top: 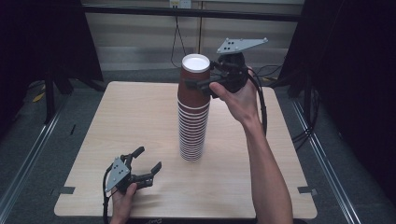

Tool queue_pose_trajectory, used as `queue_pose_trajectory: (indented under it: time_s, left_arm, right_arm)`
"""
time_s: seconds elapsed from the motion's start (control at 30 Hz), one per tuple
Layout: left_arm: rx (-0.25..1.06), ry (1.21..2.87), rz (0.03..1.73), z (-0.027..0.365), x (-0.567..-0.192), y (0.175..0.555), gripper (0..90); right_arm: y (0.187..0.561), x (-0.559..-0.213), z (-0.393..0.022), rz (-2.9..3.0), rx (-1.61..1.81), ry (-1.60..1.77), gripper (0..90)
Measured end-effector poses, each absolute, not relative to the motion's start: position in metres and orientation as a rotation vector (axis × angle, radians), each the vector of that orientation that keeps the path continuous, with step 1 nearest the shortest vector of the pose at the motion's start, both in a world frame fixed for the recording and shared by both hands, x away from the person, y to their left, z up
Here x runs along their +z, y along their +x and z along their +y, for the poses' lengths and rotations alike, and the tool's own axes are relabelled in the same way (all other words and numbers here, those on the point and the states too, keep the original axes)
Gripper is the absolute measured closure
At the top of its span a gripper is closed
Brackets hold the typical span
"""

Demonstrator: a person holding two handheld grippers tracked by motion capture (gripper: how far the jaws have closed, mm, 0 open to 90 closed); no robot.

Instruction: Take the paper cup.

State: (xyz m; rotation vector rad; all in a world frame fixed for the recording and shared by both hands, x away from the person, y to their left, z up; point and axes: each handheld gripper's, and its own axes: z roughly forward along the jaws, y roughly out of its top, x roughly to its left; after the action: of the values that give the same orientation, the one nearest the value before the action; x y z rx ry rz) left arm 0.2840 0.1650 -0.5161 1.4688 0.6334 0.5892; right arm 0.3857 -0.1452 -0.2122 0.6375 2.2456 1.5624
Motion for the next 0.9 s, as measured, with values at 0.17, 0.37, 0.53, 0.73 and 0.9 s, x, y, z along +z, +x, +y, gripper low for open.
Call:
queue_pose_trajectory:
  time_s: [0.17,0.37,0.53,0.73,0.9]
  left_arm:
    - [0.588,1.468,0.633,0.165,-0.516,0.284,15.6]
    - [0.588,1.467,0.636,0.165,-0.516,0.284,15.6]
    - [0.588,1.469,0.633,0.165,-0.516,0.284,15.6]
    - [0.588,1.469,0.633,0.165,-0.516,0.284,15.6]
    - [0.588,1.469,0.633,0.165,-0.516,0.284,15.6]
  right_arm:
    - [0.383,-0.206,-0.149,2.214,1.607,0.633,21.4]
    - [0.383,-0.203,-0.152,2.193,1.653,0.627,21.4]
    - [0.382,-0.2,-0.154,2.177,1.678,0.62,21.5]
    - [0.38,-0.197,-0.157,2.141,1.721,0.618,21.6]
    - [0.378,-0.194,-0.161,2.1,1.766,0.617,21.7]
